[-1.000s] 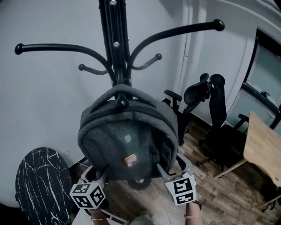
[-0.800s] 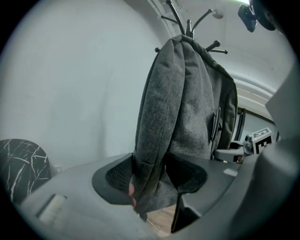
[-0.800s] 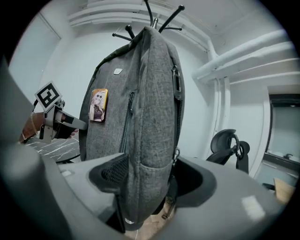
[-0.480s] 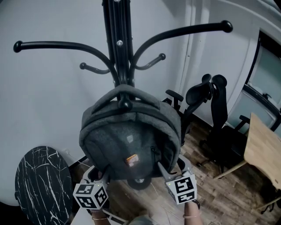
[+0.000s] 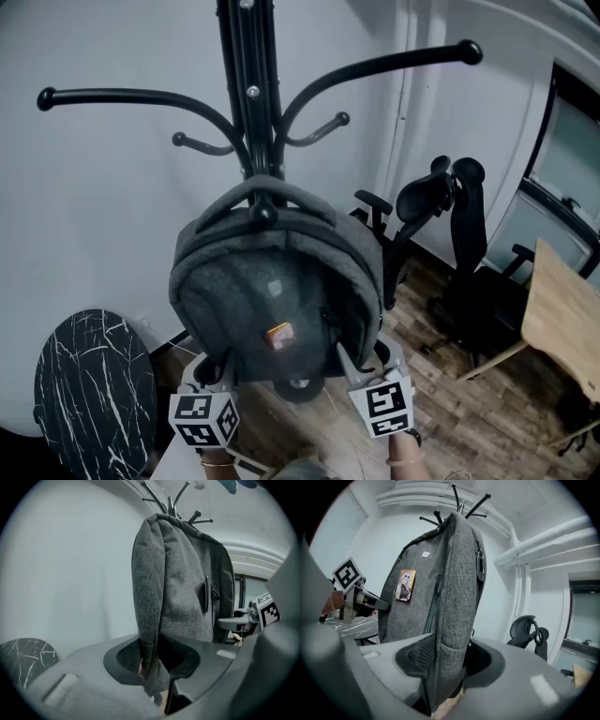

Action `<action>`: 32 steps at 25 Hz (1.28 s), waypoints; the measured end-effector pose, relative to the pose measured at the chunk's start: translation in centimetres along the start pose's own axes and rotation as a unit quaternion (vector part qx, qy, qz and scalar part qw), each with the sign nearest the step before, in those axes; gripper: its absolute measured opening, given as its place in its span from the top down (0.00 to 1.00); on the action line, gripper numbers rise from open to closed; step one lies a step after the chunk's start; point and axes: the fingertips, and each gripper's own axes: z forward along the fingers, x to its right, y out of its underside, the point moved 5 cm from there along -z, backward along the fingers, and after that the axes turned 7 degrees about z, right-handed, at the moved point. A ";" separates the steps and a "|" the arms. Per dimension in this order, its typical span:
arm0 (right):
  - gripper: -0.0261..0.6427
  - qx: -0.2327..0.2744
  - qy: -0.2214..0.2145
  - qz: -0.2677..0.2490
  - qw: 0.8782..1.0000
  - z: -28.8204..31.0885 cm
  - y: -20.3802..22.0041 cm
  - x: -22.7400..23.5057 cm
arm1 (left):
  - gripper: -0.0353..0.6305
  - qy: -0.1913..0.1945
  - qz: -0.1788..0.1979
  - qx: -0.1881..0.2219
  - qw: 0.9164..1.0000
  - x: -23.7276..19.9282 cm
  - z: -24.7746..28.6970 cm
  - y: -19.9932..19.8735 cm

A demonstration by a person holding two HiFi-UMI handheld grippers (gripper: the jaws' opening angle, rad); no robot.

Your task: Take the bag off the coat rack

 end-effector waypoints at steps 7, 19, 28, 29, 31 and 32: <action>0.72 0.011 0.003 -0.020 1.000 -0.9 -0.2 -0.8 | 0.83 -0.013 0.014 0.008 1.000 0.6 -1.0 -0.2; 0.74 0.020 0.000 -0.039 0.999 -2.6 -0.4 -1.5 | 0.84 -0.023 0.015 0.020 0.999 1.3 -2.8 -0.3; 0.75 0.030 -0.004 -0.051 0.998 -4.2 -0.7 -1.9 | 0.84 -0.032 0.017 0.031 0.999 1.9 -4.3 -0.6; 0.75 0.031 -0.004 -0.054 0.998 -4.4 -0.7 -2.0 | 0.84 -0.033 0.017 0.032 0.999 1.9 -4.5 -0.6; 0.75 0.034 -0.005 -0.057 0.998 -4.7 -0.8 -2.1 | 0.84 -0.035 0.016 0.034 0.999 2.1 -4.8 -0.6; 0.75 0.036 -0.006 -0.058 0.998 -4.8 -0.9 -2.1 | 0.84 -0.036 0.016 0.036 0.999 2.1 -5.0 -0.7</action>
